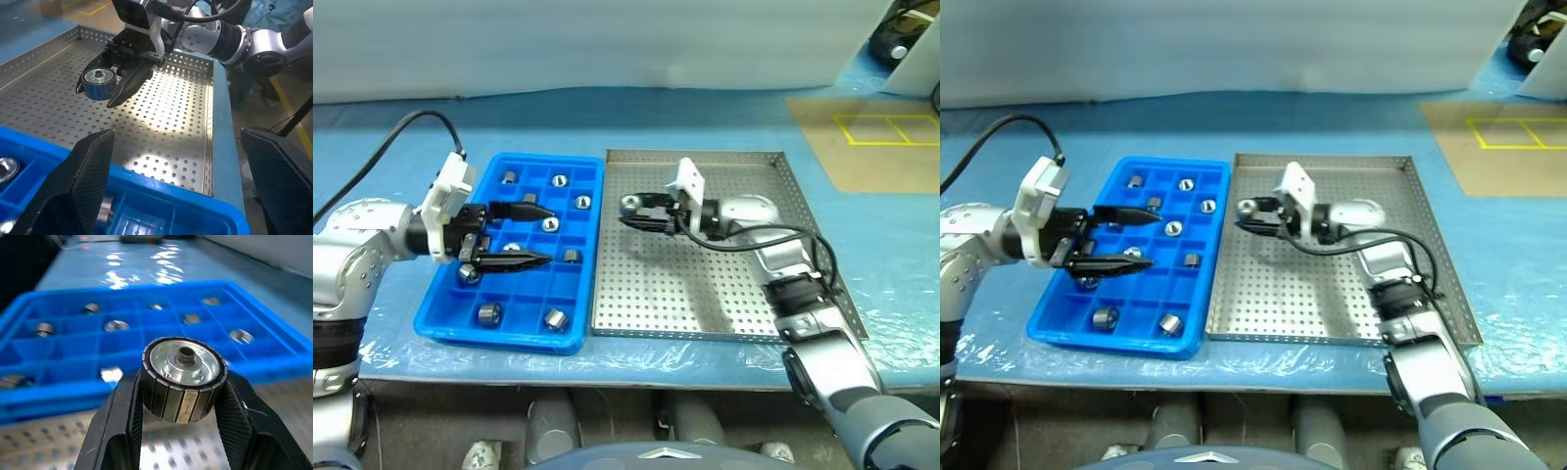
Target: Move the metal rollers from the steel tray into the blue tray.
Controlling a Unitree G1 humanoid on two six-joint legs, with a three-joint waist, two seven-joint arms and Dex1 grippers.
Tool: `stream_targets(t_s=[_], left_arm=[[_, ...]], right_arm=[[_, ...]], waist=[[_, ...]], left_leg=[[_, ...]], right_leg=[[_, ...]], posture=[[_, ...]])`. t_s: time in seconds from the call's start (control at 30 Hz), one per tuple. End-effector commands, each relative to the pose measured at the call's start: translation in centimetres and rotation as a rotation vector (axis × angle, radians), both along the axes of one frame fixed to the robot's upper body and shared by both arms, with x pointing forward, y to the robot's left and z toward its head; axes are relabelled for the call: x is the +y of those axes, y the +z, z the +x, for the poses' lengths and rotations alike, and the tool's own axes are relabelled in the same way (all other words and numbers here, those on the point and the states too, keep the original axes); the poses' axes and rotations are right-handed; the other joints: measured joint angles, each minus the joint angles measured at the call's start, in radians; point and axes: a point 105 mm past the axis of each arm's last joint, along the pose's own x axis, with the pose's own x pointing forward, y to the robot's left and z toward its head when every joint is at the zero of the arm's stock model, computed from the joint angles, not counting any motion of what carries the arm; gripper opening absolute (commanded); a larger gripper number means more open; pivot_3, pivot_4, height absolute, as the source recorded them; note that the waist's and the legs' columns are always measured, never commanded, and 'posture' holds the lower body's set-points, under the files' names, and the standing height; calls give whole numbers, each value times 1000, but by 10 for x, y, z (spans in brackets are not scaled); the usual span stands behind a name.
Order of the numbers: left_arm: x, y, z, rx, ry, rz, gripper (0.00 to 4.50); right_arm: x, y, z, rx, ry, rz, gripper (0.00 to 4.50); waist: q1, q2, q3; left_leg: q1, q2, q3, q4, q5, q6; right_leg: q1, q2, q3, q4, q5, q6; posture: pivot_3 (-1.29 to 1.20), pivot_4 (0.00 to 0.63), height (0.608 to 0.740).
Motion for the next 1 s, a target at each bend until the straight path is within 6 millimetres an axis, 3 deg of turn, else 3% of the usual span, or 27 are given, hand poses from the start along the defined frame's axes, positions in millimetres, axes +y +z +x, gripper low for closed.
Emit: stream_targets(t_s=[0.03, 0.3, 0.5, 0.7, 1.0], left_arm=[[6, 17, -15, -61, 48, 4, 4345], [10, 15, -44, -40, 168, 1, 4345], [9, 16, -53, -40, 207, -5, 4345], [7, 17, -55, -43, 225, -14, 4345], [6, 16, -49, -43, 209, -21, 4345]], right_arm=[[33, 1, -20, -10, 204, -9, 1675], [78, -22, -53, 56, 425, -5, 1675], [98, -41, -56, 101, 446, -14, 1675], [96, -50, -35, 89, 376, -42, 1675], [87, -53, -30, 70, 358, -52, 1675]], waist=[[18, 0, 0], [85, 0, 0], [102, 0, 0], [119, 0, 0], [120, 0, 0]], left_leg=[[0, 0, 0, 0, 0, 0], [-3, 2, -4, -1, 0, -1], [-3, 3, -4, -2, 2, -3], [-3, 3, -5, -2, 2, -3], [-3, 3, -5, -2, 2, -4]], right_leg=[[0, 0, 0, 0, 0, -1], [0, -1, -4, 0, -2, -3], [0, -1, -4, 2, -2, -3], [0, -1, -5, 2, -2, -3], [0, 0, -5, 1, -2, -3]], posture=[[211, 150, 740], [364, 150, 740], [412, 150, 740], [425, 150, 740], [383, 150, 740]])
